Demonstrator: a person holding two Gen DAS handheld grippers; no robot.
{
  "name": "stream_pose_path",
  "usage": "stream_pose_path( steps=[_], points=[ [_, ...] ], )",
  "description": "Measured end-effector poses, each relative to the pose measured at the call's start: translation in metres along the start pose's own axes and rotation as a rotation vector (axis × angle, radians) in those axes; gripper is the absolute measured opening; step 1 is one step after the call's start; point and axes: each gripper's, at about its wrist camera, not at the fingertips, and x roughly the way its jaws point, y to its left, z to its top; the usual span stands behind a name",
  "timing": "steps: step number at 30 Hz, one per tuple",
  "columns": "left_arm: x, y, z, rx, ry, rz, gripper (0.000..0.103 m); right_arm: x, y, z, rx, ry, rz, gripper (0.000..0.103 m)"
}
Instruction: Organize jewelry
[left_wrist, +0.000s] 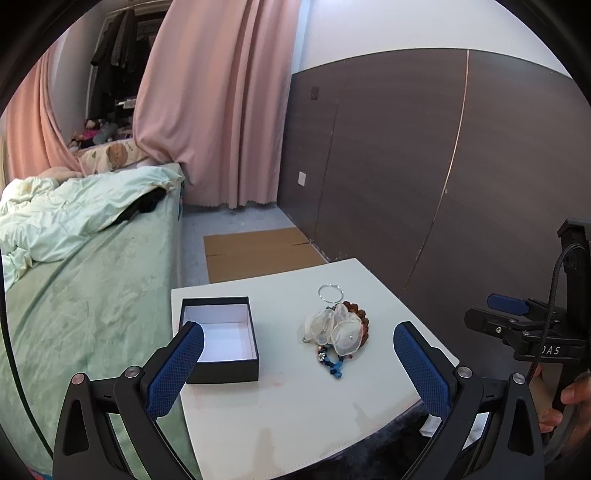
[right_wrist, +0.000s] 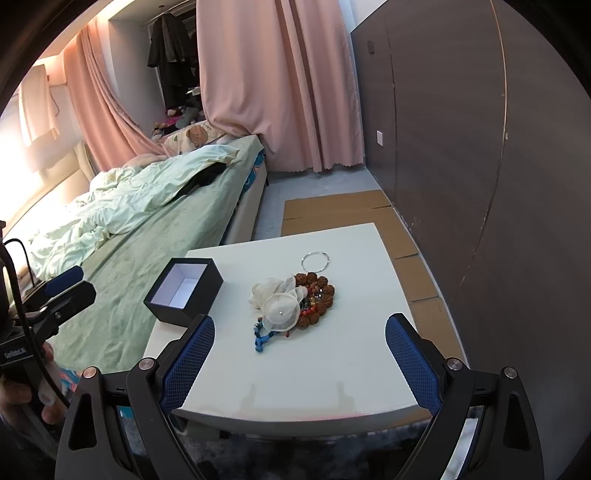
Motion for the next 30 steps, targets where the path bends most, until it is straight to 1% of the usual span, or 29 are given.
stream_pose_path(
  steps=[7, 14, 20, 30],
  points=[
    [-0.001, -0.0009, 0.0001, -0.021, 0.0, -0.022, 0.103, -0.0012, 0.0, -0.0002, -0.006, -0.004, 0.0, 0.094],
    [-0.0046, -0.0039, 0.0008, -0.009, -0.02, 0.002, 0.103, -0.0008, 0.0029, -0.0001, -0.018, -0.002, -0.002, 0.094],
    [-0.0049, -0.0054, 0.0006, 0.008, -0.019, -0.001, 0.103, -0.001, 0.0039, -0.0004, -0.018, -0.004, -0.003, 0.094],
    [-0.0001, -0.0044, 0.0032, -0.007, -0.012, -0.004, 0.103, 0.0016, 0.0029, 0.0007, -0.008, -0.007, 0.002, 0.094]
  ],
)
